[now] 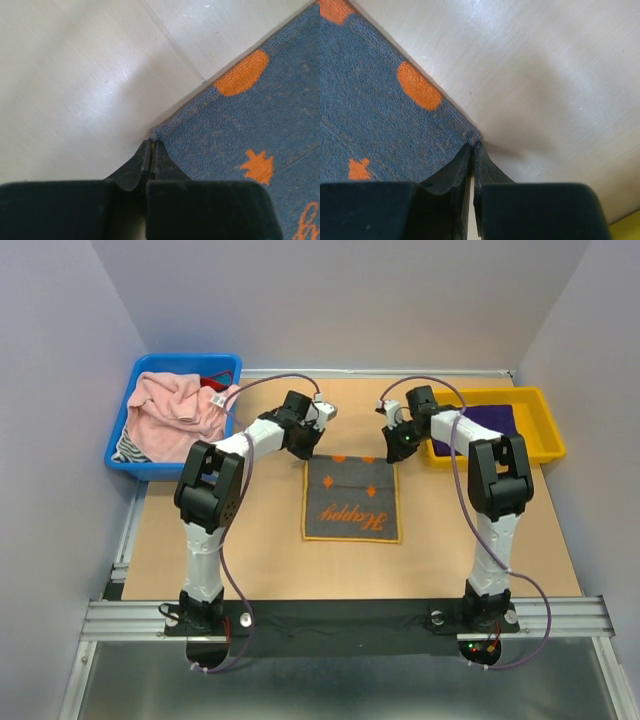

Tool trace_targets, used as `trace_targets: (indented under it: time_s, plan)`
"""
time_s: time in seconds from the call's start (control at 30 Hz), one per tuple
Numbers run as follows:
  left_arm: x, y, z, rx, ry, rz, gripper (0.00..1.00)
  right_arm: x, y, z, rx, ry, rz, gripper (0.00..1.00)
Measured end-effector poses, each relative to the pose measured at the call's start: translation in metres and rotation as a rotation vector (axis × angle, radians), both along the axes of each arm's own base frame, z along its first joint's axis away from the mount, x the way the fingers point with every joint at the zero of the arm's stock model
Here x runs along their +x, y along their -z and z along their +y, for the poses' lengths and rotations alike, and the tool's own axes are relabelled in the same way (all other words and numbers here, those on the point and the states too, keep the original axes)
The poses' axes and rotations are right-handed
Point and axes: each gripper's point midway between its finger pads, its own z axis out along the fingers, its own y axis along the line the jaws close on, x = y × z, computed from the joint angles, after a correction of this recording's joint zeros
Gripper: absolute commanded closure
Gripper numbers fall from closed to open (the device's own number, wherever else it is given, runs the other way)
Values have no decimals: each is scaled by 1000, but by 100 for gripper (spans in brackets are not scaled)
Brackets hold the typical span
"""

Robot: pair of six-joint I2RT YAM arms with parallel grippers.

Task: Fold and stack the towels
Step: Fold the towel

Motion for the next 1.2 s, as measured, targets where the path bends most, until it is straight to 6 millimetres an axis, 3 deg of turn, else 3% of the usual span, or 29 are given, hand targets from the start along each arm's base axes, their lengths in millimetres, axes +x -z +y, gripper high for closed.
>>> trace_targets:
  time_s: [0.17, 0.27, 0.37, 0.47, 0.77, 1.03, 1.2]
  plan:
    - [0, -38, -1, -36, 13, -102, 100, 4, -14, -3, -15, 11, -38, 99]
    - [0, -67, -1, -74, 14, -180, 100, 5, -38, -3, -8, 17, -105, 100]
    - [-5, -84, 1, -99, 11, -228, 100, -1, -58, -1, -3, 17, -157, 100]
    - [-15, -86, 5, -110, 0, -234, 100, -11, -67, 2, 3, 16, -184, 100]
    - [-47, -59, 15, -118, -38, -172, 100, -47, -66, 9, 24, 17, -167, 99]
    - [-53, -86, 18, -145, -53, -240, 100, -47, -91, 12, 56, 22, -242, 99]
    - [-47, -93, 19, -134, -43, -287, 100, -42, -92, 12, 47, -2, -288, 98]
